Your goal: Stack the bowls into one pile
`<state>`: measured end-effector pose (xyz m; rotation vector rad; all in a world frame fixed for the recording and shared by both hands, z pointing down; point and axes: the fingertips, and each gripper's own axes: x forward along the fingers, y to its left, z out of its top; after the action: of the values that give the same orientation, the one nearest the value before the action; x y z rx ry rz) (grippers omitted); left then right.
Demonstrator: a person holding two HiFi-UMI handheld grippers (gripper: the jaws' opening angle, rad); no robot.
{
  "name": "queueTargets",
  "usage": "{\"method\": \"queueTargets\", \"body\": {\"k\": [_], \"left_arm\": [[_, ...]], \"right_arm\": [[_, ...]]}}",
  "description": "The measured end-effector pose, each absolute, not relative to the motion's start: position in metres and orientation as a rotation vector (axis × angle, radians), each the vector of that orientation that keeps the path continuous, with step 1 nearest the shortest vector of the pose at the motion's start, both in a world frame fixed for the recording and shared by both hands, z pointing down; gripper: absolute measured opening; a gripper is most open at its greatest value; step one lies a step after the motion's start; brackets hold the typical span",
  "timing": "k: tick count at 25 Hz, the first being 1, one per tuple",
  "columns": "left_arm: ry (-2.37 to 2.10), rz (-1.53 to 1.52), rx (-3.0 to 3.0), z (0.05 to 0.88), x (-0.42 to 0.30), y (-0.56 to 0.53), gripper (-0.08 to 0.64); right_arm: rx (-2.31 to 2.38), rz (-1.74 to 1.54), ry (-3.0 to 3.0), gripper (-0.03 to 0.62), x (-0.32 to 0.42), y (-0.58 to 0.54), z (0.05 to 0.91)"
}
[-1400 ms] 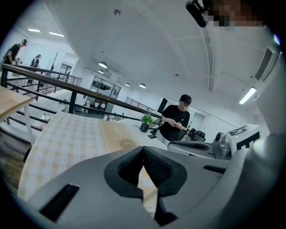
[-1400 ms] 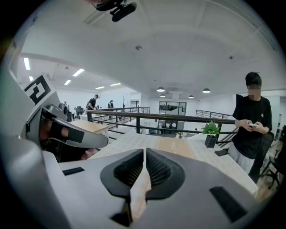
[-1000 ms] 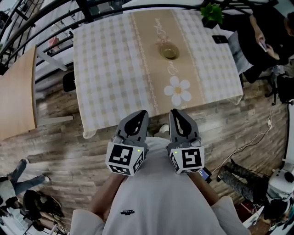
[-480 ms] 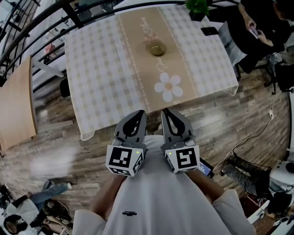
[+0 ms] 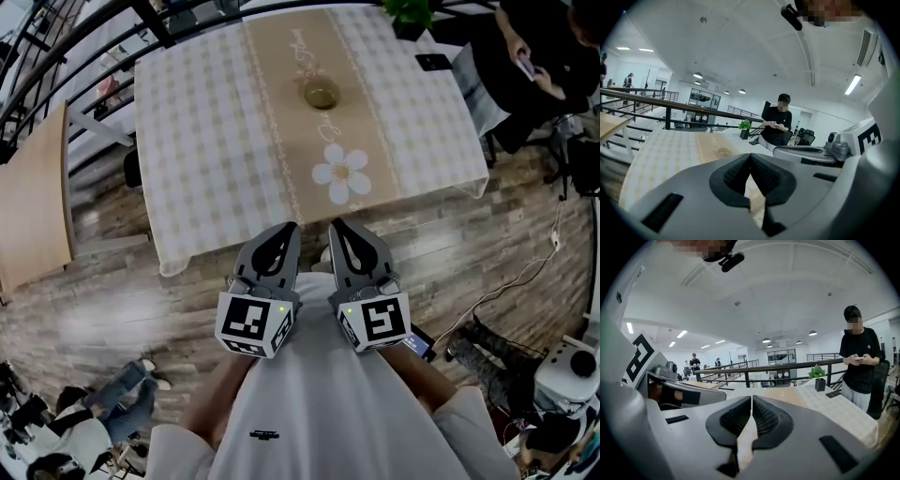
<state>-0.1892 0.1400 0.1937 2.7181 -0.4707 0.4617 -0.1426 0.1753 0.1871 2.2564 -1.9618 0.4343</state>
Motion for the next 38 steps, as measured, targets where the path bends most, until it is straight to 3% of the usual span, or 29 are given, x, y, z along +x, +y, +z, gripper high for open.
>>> {"method": "queueTargets", "body": {"k": [38], "left_arm": [[-0.482,0.496,2.723,0.199,-0.16,0.142,0.021]], "right_arm": [[2.232,0.473,-1.978,0.034,-0.116,0.175,0.194]]}}
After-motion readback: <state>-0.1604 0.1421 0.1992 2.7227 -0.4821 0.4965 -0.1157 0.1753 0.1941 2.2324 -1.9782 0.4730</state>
